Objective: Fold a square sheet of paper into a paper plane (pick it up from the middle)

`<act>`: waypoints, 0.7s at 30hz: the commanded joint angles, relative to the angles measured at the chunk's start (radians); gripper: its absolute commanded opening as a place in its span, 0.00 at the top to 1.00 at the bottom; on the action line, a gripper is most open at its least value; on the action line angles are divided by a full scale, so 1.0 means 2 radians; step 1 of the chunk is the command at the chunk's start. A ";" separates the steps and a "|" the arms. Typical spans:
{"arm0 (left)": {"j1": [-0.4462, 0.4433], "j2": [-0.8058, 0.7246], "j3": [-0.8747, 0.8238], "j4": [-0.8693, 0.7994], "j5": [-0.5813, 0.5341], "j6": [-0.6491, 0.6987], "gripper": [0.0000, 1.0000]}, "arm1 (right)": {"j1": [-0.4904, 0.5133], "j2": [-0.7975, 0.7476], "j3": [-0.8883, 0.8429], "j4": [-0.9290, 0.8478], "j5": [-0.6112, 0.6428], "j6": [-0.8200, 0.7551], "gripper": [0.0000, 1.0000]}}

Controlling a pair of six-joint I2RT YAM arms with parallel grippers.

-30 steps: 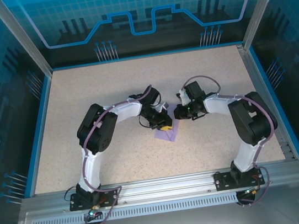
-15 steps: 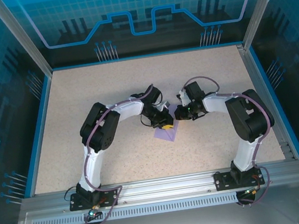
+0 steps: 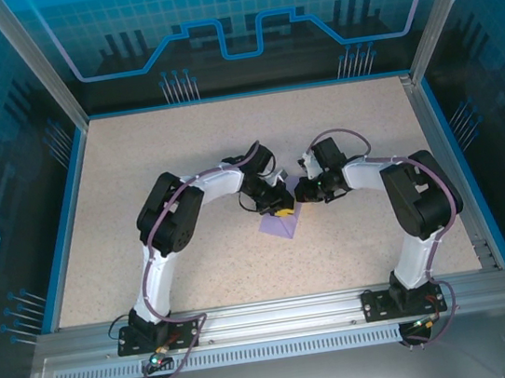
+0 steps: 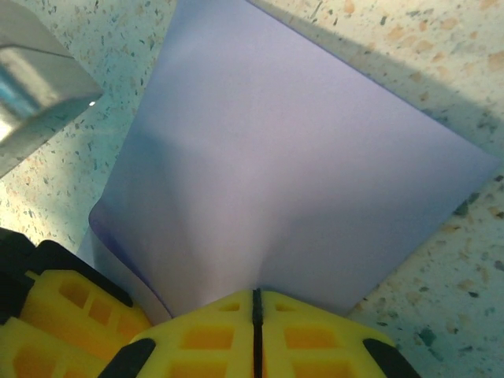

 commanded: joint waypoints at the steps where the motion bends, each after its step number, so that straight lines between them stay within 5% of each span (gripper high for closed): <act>1: -0.004 0.016 0.016 -0.001 0.010 -0.003 0.85 | -0.003 0.016 -0.001 -0.007 -0.006 -0.008 0.91; 21: -0.005 0.038 0.016 -0.014 -0.003 0.014 0.85 | -0.004 0.011 -0.001 -0.010 -0.005 -0.008 0.91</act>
